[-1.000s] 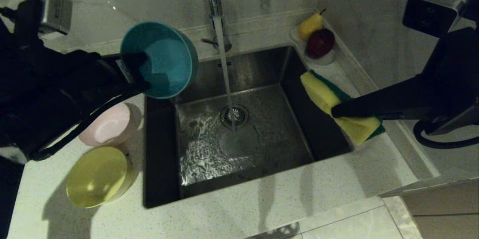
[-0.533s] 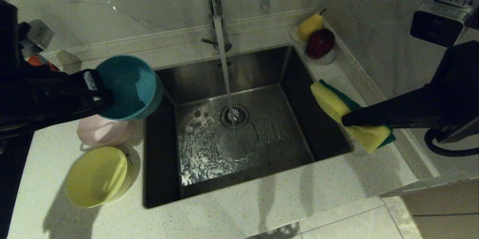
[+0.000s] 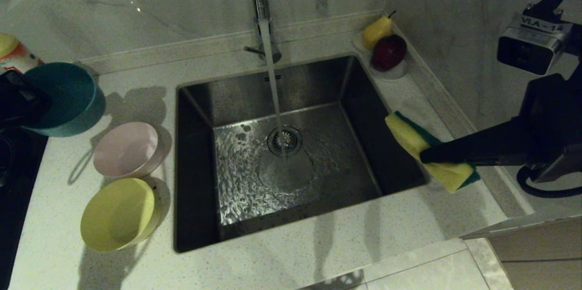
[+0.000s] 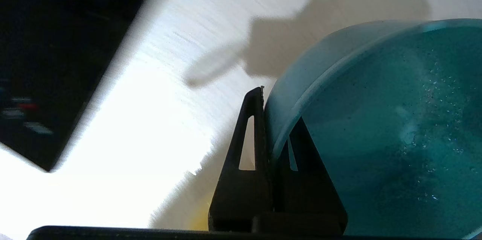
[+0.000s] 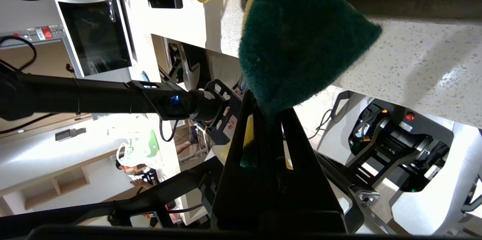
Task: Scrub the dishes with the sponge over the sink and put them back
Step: Place the bowl on the table
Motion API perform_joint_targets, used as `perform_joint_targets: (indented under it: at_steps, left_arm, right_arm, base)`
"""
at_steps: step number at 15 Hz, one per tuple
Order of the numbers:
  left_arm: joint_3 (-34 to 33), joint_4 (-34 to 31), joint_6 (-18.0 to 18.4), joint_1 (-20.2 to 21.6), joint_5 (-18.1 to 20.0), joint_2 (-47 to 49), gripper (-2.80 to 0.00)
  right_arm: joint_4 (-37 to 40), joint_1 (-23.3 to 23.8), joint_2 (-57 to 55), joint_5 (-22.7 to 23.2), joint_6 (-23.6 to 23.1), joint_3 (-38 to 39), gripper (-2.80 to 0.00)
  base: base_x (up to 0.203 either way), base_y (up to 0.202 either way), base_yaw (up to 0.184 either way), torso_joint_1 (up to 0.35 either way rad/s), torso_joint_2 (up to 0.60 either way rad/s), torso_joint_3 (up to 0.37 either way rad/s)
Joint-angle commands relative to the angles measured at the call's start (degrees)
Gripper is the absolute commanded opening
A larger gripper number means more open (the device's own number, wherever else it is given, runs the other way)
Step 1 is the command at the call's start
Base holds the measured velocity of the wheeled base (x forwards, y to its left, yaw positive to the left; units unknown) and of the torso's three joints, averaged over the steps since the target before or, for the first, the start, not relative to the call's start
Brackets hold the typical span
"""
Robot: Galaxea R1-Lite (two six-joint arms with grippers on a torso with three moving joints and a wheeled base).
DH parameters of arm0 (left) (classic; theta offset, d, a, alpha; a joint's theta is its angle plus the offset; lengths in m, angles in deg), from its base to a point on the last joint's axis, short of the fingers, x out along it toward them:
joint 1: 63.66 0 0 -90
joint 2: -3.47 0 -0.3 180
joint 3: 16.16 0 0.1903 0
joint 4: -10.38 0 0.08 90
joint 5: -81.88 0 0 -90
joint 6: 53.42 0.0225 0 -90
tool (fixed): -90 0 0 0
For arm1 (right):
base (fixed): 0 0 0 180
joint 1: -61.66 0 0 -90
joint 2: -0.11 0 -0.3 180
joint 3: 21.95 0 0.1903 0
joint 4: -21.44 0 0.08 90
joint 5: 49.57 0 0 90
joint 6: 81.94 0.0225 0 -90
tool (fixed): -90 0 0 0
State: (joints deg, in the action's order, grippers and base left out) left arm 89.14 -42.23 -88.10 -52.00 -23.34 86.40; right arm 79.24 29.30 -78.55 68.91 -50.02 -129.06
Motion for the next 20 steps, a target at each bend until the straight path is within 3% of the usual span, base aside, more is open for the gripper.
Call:
perform_joint_targets:
  at_steps: [1, 4, 8, 15, 20]
  left_arm:
    - [1.91, -0.30, -1.26, 10.00, 2.37, 2.84, -2.80]
    - [3.04, -0.20, -2.52, 21.35, 9.66, 7.64, -2.80]
    - [4.55, 0.30, -3.87, 31.77, 14.13, 13.34, -2.80]
    - [5.41, 0.87, -4.87, 38.76, 14.20, 23.76, -2.80]
    - [5.62, 0.97, -4.72, 39.06, 14.50, 26.84, -2.80]
  right_arm:
    - [0.19, 0.01, -0.61, 0.17, 0.16, 0.25, -2.80]
    - [0.02, 0.01, -0.79, 0.17, 0.07, 0.27, -2.80]
    - [0.02, 0.01, -0.70, 0.17, 0.07, 0.34, -2.80]
    - [-0.16, 0.01, -0.44, 0.17, 0.16, 0.51, -2.80]
    - [-0.16, -0.08, 0.18, 0.26, 0.33, 0.25, -2.80]
  base:
    - [0.000, 0.000, 0.000, 0.000, 0.00, 0.000]
    - [0.000, 0.000, 0.000, 0.000, 0.00, 0.000]
    - [0.000, 0.000, 0.000, 0.000, 0.00, 0.000]
    - [0.000, 0.000, 0.000, 0.000, 0.00, 0.000]
    - [0.000, 0.000, 0.000, 0.000, 0.00, 0.000]
